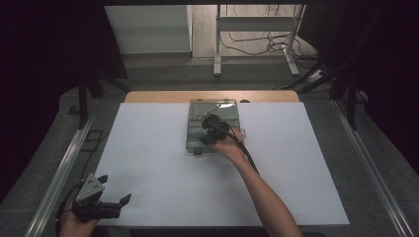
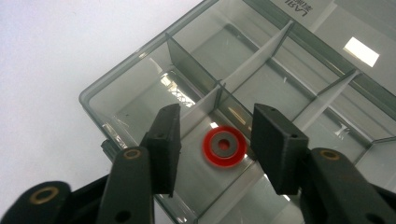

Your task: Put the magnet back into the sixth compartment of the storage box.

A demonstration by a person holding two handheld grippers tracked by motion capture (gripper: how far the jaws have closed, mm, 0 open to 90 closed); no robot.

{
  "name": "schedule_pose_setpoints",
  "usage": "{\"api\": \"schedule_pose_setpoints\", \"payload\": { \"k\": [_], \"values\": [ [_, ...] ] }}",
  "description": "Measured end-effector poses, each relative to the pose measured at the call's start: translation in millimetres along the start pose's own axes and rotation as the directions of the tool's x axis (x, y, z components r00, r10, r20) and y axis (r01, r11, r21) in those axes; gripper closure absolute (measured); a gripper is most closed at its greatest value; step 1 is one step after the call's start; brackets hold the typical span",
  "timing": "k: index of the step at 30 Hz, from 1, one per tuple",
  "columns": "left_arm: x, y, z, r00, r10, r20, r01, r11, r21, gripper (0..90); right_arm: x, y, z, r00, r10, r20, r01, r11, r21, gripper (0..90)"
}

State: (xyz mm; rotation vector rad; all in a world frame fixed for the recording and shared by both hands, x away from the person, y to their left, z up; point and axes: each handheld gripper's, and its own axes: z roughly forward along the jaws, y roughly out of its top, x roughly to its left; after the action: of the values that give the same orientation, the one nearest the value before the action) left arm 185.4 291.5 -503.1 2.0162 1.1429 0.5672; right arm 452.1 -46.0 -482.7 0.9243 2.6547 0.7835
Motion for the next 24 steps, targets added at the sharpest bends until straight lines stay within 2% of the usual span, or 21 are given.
{"api": "schedule_pose_setpoints", "payload": {
  "k": [8, 24],
  "values": [
    [-0.1, 0.1, 0.1, 1.0, 0.0, -0.001, 0.0, 1.0, 0.001, 0.0, -0.2, 1.2, -7.7, 0.9997, 0.003, -0.022, -0.003, 1.0, -0.026, 46.3],
    [-0.3, 0.2, 0.1, 1.0, 0.002, -0.002, -0.002, 1.0, 0.002, 0.0, 2.7, 0.8, -24.9, 0.9999, -0.013, -0.01, 0.012, 0.999, -0.053, 40.5]
  ]
}}
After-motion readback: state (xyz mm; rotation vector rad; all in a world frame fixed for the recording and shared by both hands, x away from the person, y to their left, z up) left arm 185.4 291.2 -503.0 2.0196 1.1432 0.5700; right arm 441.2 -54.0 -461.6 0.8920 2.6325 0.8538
